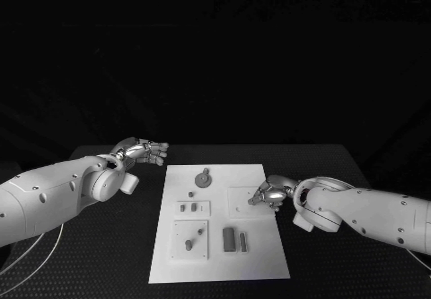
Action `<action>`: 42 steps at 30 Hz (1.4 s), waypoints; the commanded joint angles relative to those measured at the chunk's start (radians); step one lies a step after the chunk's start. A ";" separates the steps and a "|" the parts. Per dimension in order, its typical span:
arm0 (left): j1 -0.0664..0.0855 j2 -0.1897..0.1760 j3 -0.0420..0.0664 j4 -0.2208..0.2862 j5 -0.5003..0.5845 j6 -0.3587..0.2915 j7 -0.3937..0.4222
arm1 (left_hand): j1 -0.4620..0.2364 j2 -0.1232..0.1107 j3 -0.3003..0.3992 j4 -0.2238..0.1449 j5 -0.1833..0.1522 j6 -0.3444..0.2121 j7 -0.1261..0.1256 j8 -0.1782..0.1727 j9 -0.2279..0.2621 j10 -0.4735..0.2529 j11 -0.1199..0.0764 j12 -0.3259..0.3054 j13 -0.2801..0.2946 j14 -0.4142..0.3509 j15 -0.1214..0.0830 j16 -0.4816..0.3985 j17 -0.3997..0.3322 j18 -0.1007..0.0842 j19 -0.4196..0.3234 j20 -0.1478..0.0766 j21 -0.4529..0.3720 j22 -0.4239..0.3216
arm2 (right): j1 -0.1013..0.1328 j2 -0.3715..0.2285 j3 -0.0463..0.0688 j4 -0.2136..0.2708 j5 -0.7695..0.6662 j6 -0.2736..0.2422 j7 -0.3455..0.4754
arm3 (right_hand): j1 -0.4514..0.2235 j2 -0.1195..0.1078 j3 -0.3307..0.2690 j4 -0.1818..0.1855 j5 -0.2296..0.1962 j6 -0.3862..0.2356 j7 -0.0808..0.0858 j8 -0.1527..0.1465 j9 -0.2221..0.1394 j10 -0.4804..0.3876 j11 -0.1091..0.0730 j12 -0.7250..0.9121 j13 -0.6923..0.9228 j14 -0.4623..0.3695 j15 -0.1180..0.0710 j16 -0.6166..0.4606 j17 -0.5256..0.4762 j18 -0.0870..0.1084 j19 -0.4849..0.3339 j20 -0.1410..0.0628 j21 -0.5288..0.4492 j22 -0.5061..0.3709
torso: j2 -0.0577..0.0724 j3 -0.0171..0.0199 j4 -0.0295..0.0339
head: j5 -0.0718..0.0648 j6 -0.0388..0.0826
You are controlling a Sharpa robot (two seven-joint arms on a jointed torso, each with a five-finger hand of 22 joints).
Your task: Assemble the parts on the task board
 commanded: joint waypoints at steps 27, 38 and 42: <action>0.002 0.145 0.007 -0.209 0.151 0.047 0.087 | -0.022 0.027 0.017 -0.036 -0.003 -0.103 -0.055 -0.048 -0.024 -0.207 -0.013 -0.010 -0.106 -0.224 0.060 -0.225 -0.060 -0.037 -0.151 0.064 -0.163 -0.147 | -0.070 0.342 0.186 -0.678 0.555 0.127 0.513 | 0.051 0.078 0.011 -0.054 0.000 -0.220 0.077 -0.016 0.004 -0.251 0.154 -0.861 -0.781 -0.478 0.271 -0.967 -0.434 -0.114 -0.613 0.216 -0.573 -0.218 | -0.068 0.0026 0.0124 | 0.023 0.165; -0.006 0.149 0.010 -0.207 0.135 0.012 0.070 | -0.950 0.105 -0.402 0.178 -0.061 -0.852 -0.182 -0.311 -0.447 -1.126 -0.134 -0.073 -0.220 -0.954 -0.086 -0.523 -0.572 -0.038 -0.878 0.012 -0.224 -1.097 | -0.074 0.332 0.191 -0.651 0.545 0.082 0.489 | -0.797 0.107 -0.549 0.190 -0.376 -1.001 -0.100 -0.240 -0.509 -1.132 -0.003 -1.168 -1.110 -1.201 0.098 -1.470 -0.885 -0.250 -1.084 0.015 -0.924 -1.308 | -0.076 0.0060 0.0072 | 0.030 0.161; -0.022 0.134 0.019 -0.156 0.143 -0.035 0.090 | -0.950 0.105 -0.402 0.178 -0.061 -0.852 -0.182 -0.311 -0.447 -1.126 -0.134 -0.073 -0.220 -0.954 -0.086 -0.523 -0.572 -0.038 -0.878 0.012 -0.224 -1.097 | -0.080 0.313 0.192 -0.600 0.568 0.041 0.501 | -0.797 0.107 -0.549 0.190 -0.376 -1.001 -0.100 -0.240 -0.509 -1.132 -0.003 -1.168 -1.110 -1.201 0.098 -1.470 -0.885 -0.250 -1.084 0.015 -0.924 -1.308 | -0.102 0.0098 -0.0016 | 0.034 0.136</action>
